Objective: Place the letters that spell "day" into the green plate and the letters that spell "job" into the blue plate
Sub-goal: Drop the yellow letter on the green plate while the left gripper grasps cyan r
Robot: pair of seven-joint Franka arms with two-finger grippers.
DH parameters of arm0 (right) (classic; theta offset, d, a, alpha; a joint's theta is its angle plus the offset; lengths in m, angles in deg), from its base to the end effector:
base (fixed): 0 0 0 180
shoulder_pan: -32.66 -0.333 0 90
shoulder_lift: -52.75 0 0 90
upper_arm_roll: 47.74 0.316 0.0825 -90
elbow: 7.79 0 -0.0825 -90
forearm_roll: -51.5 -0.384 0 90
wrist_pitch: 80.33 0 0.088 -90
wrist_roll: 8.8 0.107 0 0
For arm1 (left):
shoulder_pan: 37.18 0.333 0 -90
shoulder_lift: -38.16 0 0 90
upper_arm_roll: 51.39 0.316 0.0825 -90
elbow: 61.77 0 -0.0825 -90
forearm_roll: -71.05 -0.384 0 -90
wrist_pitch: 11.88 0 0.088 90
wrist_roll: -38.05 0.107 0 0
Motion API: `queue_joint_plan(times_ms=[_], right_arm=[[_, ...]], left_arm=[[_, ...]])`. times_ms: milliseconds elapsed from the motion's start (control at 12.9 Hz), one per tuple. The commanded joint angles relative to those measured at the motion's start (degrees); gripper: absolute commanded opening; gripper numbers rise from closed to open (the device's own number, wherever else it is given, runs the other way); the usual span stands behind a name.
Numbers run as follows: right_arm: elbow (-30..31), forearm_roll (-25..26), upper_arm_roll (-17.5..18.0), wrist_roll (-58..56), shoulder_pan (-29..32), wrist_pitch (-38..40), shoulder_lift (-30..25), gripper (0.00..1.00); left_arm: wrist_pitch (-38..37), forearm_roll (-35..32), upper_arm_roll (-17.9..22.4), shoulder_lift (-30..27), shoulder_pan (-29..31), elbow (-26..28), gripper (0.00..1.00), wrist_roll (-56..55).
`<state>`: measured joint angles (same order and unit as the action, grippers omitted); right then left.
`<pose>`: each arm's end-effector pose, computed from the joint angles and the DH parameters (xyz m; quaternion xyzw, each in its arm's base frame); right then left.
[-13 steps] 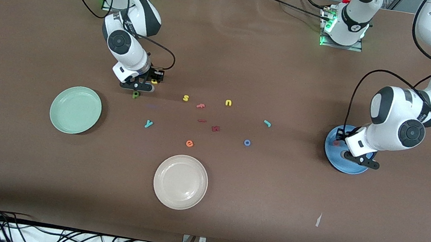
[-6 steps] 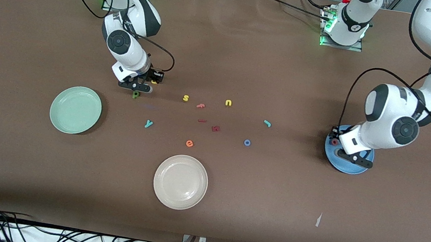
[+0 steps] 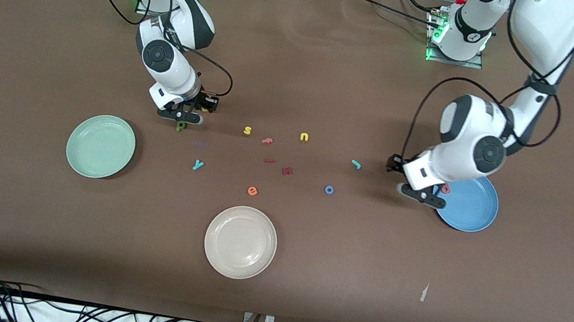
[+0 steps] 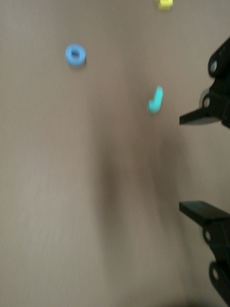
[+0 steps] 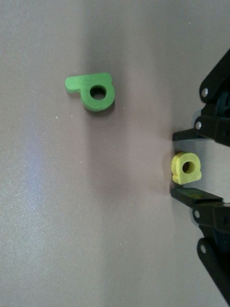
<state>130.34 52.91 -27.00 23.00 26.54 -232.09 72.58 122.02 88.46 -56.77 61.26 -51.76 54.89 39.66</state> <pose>0.4280 0.2285 0.1727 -0.9968 0.0392 0.0640 0.0274 0.5516 -0.2045 0.2377 0.9885 -0.0732 -0.0701 0.1122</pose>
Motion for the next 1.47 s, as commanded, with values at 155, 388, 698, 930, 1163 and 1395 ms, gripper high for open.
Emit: queue_joint_plan(times_ms=[155, 388, 698, 930, 1163, 1395], right_arm=[[-0.8, 1.2, 0.2, 1.4, 0.1, -1.6, 1.3, 0.3], [-0.8, 1.3, 0.2, 1.4, 0.1, -1.6, 1.3, 0.24], [-1.1, 1.3, 0.2, 0.9, 0.2, -0.8, 0.3, 0.17], [-5.6, 1.2, -0.8, 0.7, 0.4, 9.0, -2.0, 0.16], [-14.3, 1.5, -4.7, -4.3, 0.4, 24.6, -3.8, 0.16], [-20.4, 1.7, -11.4, -15.1, 0.8, 29.3, -2.9, 0.16]], left_arm=[[4.1, 1.4, 0.6, 1.6, -8.5, 0.9, 0.84, -15.6], [5.8, 1.6, 0.6, 5.1, -8.8, 0.9, 0.79, -20.8], [7.2, 1.7, 0.9, 6.1, -8.8, 0.2, 0.71, -31.1], [9.6, 1.7, 0.9, 7.1, -8.8, 0.2, 0.7, -32.0], [13.7, 1.7, 0.9, 9.4, -10.3, 0.2, 0.7, -32.0], [13.7, 1.5, 1.0, 9.3, -10.2, 0.2, 0.62, -32.0]])
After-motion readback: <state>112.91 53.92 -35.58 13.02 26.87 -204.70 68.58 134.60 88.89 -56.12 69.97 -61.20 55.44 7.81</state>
